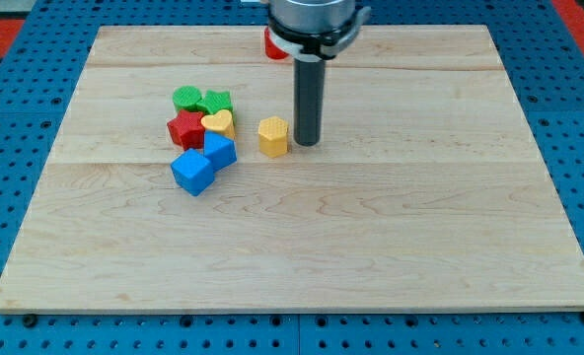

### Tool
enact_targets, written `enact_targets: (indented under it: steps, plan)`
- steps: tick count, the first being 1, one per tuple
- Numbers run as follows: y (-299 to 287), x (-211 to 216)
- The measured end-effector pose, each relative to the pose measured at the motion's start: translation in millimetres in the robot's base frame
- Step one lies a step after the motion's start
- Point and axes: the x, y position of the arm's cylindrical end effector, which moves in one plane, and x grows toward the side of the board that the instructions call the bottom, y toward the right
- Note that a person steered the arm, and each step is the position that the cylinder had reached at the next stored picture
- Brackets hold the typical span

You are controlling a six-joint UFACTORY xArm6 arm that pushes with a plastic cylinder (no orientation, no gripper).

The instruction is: Move the red circle to the right of the green star

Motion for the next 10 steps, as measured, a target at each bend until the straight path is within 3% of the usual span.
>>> enact_targets:
  steps: [1,2,3,4,5,6,7,10]
  plan:
    - [-45,15]
    - [-7,-9]
    - [48,-63]
    - [54,-155]
    - [20,-200]
    - [-51,-213]
    - [-76,-209]
    - [1,-147]
